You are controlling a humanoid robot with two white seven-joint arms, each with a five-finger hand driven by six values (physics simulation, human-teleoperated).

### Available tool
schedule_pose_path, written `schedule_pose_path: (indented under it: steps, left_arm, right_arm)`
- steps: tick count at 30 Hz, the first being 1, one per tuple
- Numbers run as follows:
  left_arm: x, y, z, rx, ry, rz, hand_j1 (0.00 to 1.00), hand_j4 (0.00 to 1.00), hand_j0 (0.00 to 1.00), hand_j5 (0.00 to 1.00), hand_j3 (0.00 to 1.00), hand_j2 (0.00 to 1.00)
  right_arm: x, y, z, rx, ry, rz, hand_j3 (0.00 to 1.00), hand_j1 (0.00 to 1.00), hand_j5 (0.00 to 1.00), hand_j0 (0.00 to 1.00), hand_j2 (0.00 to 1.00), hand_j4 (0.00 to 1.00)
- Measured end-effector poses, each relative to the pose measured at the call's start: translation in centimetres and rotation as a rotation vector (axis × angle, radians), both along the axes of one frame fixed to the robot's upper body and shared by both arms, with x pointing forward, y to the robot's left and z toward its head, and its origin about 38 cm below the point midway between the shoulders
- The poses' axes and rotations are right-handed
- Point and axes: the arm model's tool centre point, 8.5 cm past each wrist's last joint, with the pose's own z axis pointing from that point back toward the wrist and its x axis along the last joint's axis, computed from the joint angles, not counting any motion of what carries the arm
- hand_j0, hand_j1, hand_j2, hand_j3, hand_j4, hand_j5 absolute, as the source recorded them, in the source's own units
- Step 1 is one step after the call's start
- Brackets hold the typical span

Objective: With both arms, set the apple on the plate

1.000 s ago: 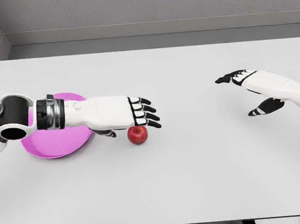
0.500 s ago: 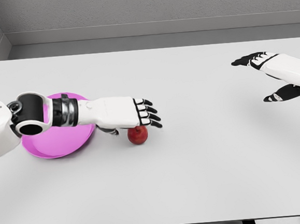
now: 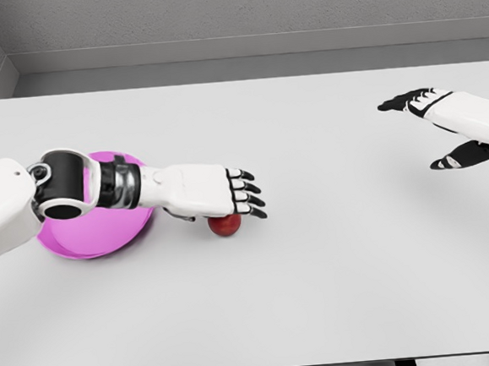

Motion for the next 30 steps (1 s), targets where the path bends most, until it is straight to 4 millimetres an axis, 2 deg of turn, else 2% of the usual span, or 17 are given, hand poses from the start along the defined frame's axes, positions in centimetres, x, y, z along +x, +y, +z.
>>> schedule_pose_path:
  steps: [7,12,19,26,27,28,30]
  left_arm:
    - [-0.4,0.0,-0.5,0.022,0.008,-0.013,1.0,1.0,1.0,1.0,1.0,1.0]
    - [-0.2,-0.1,-0.6,0.05,-0.017,-0.02,0.83,0.83,0.83,0.83,0.83,0.83]
    - [-0.1,0.0,-1.0,0.077,-0.035,-0.024,0.75,0.75,0.75,0.75,0.75,0.75]
    - [-0.1,0.1,-1.5,0.112,-0.064,-0.031,0.73,0.73,0.73,0.73,0.73,0.73]
    - [-0.2,0.1,-1.5,0.117,-0.069,-0.033,0.69,0.69,0.69,0.69,0.69,0.69]
    - [-0.2,0.1,-1.6,0.121,-0.073,-0.034,0.6,0.6,0.6,0.6,0.6,0.6]
    - [-0.2,0.1,-1.6,0.123,-0.077,-0.035,0.53,0.53,0.53,0.53,0.53,0.53]
  right_arm:
    - [0.0,0.0,0.0,0.0,0.0,0.0,1.0,1.0,1.0,1.0,1.0,1.0]
    - [0.0,0.0,-0.1,0.0,0.002,0.0,1.0,1.0,1.0,1.0,1.0,1.0]
    - [-0.1,0.0,-0.2,-0.001,0.005,0.0,1.0,1.0,1.0,1.0,1.0,1.0]
    - [-0.1,0.0,0.0,-0.002,0.001,0.002,1.0,1.0,1.0,1.0,1.0,1.0]
    - [-0.1,0.2,0.0,-0.002,0.0,0.005,1.0,1.0,1.0,1.0,1.0,1.0]
    - [-0.2,0.3,0.1,-0.002,-0.003,0.01,1.0,1.0,1.0,1.0,1.0,1.0]
    - [-0.2,0.5,0.4,-0.004,-0.01,0.016,1.0,1.0,1.0,1.0,1.0,1.0]
